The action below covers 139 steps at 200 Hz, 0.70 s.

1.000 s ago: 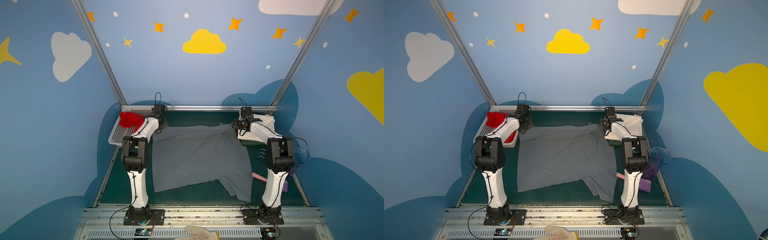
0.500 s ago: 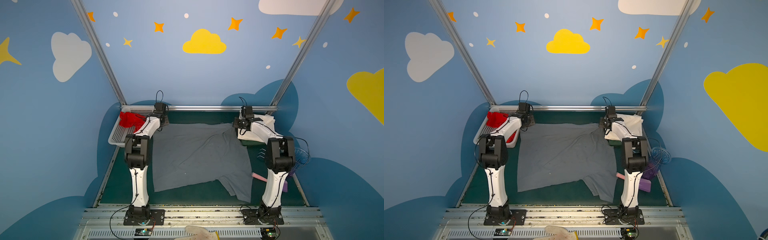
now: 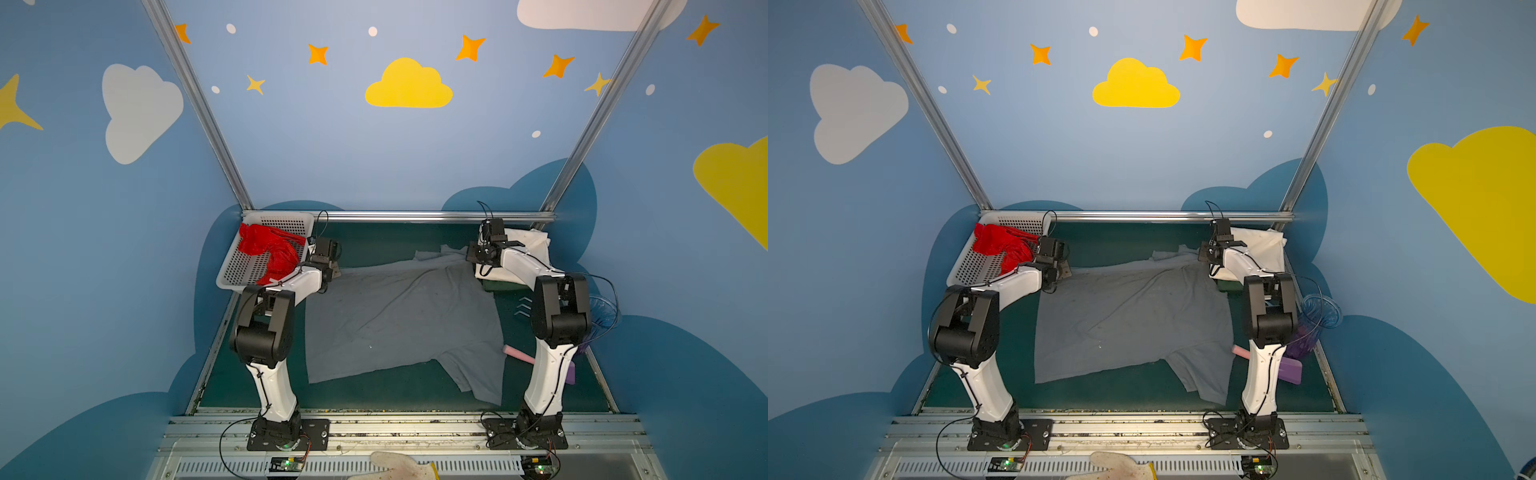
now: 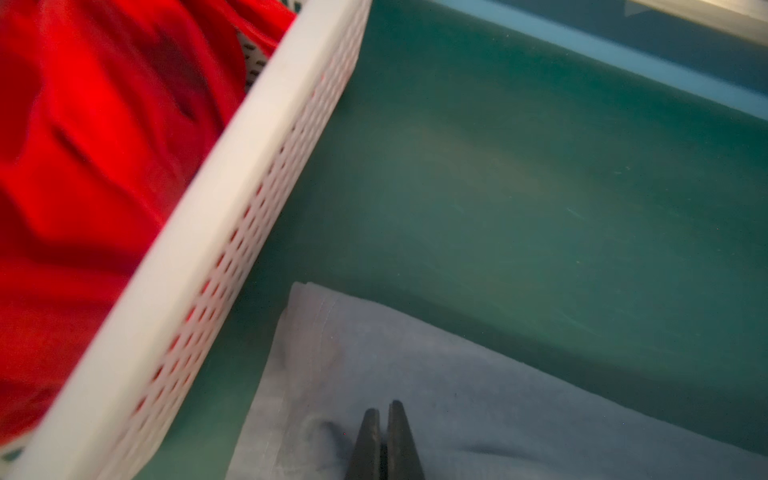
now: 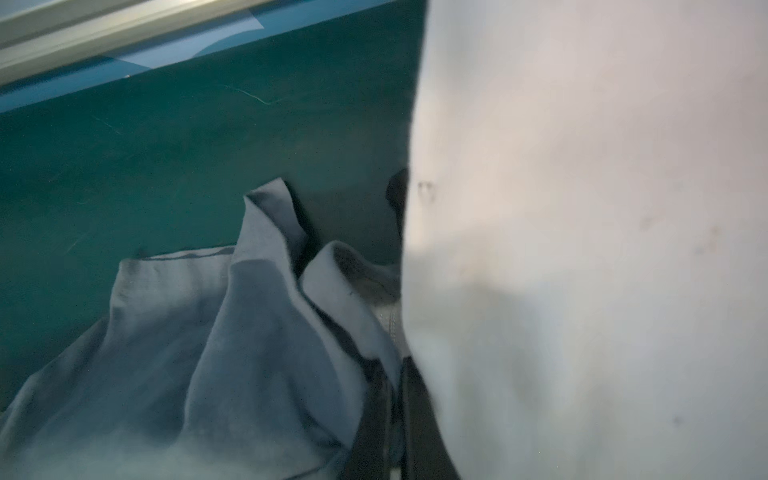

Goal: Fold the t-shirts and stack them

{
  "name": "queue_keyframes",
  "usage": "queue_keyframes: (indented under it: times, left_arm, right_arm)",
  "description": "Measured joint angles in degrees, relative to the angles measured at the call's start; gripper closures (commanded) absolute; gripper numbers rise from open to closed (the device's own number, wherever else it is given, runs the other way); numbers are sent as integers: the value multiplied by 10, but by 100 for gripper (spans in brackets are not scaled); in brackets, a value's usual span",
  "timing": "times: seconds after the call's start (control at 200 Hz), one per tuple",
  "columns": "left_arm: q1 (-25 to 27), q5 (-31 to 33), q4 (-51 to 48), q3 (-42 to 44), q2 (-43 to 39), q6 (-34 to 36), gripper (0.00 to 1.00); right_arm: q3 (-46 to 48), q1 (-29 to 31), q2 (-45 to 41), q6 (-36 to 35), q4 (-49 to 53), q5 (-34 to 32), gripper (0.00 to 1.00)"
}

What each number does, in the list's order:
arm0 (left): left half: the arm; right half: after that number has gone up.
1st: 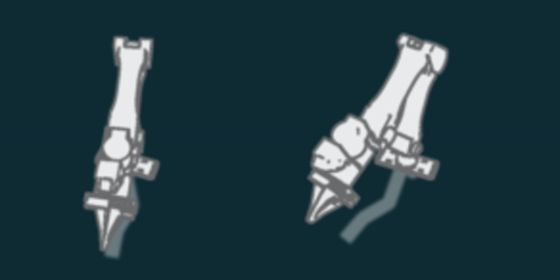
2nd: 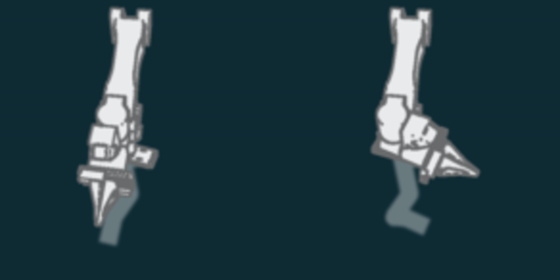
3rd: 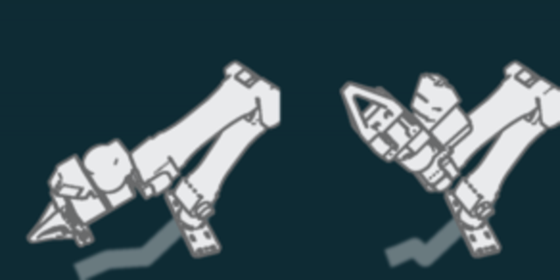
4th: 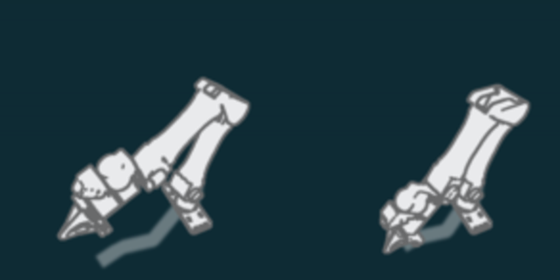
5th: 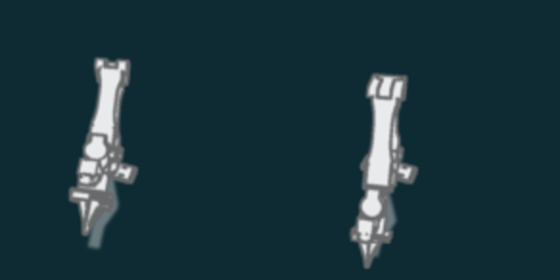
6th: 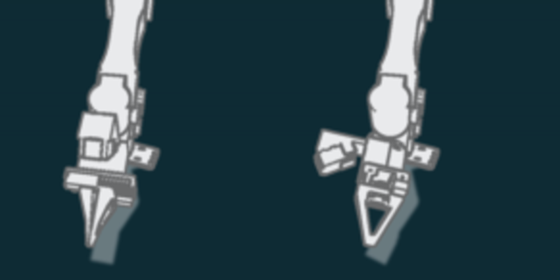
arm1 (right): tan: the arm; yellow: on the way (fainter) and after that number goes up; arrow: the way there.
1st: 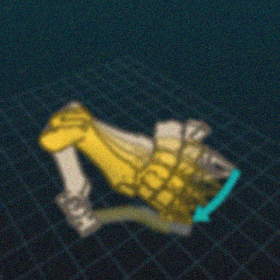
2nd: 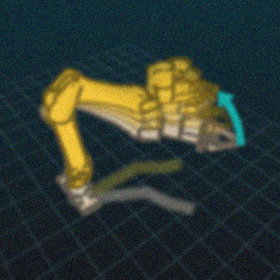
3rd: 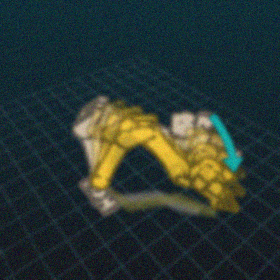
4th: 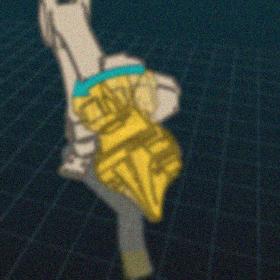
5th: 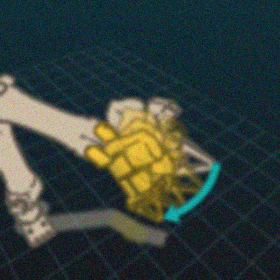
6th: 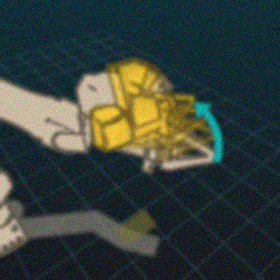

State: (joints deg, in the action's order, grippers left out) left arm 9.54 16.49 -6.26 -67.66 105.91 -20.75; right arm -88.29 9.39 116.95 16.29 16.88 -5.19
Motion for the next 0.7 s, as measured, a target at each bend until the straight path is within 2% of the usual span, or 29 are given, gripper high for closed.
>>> queue_keyframes:
  times: [0.315,0.506,0.641,0.696]
  left_arm:
    - [15,14,25,66,-52,-48,96]
    - [50,46,-4,70,-48,-83,96]
    - [57,86,-41,69,-44,-123,94]
    - [57,102,-57,69,-41,-138,93]
  right_arm:
    - [38,-1,-16,10,-9,-4,100]
    - [48,-2,-16,16,-12,-8,100]
    - [65,-2,-25,19,-12,-12,100]
    - [73,-2,-30,20,-12,-12,96]
